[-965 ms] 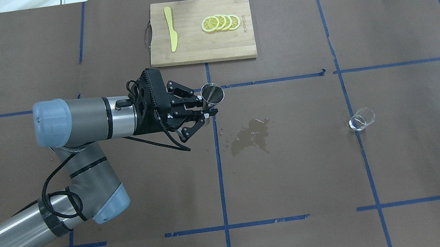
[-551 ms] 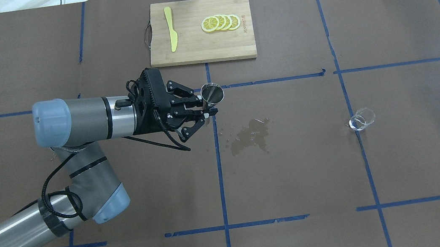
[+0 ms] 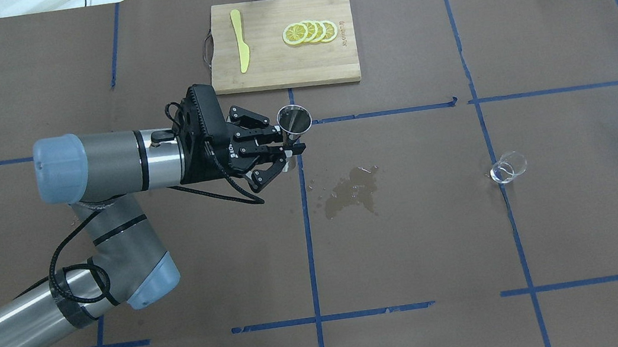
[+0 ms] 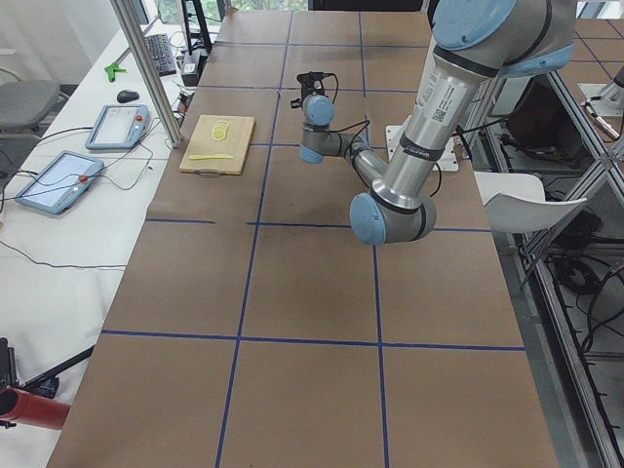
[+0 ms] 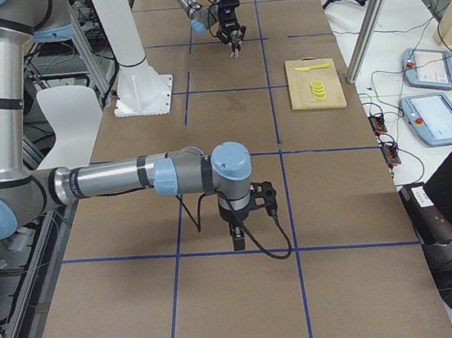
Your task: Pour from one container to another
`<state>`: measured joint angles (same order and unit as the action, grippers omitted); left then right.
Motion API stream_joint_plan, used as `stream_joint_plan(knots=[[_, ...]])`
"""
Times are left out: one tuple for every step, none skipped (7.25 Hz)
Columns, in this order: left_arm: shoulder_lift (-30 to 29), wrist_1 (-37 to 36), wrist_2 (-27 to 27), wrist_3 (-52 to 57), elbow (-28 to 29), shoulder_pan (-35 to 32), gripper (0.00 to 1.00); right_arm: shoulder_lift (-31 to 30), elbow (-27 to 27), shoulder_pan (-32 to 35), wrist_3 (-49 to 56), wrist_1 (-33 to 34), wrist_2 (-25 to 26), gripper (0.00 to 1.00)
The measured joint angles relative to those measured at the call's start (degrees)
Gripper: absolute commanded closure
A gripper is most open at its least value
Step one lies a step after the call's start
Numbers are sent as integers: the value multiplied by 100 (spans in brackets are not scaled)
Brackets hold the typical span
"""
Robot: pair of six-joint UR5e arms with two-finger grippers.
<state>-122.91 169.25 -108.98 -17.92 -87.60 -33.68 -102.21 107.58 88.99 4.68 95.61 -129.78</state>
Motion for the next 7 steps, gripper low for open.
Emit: stream_joint_plan(knots=[[8, 24, 0, -134, -94, -107, 100, -11, 0, 2, 14, 16, -26, 0], [50, 37, 0, -288, -212, -226, 100, -22, 0, 4, 13, 24, -34, 0], [177, 54, 0, -459, -381, -345, 100, -28, -26, 4, -2, 25, -34, 0], [407, 74, -2, -601, -614, -481, 100, -26, -99, 4, -17, 0, -27, 0], [685, 139, -4, -702, -822, -657, 100, -23, -161, 4, -29, -49, -23, 0], [952, 295, -2, -811, -937, -844, 100, -20, -193, 4, -36, -84, -21, 0], [1266, 511, 12, -971, -1024, -1020, 100, -21, -205, 4, -42, -102, -21, 0]])
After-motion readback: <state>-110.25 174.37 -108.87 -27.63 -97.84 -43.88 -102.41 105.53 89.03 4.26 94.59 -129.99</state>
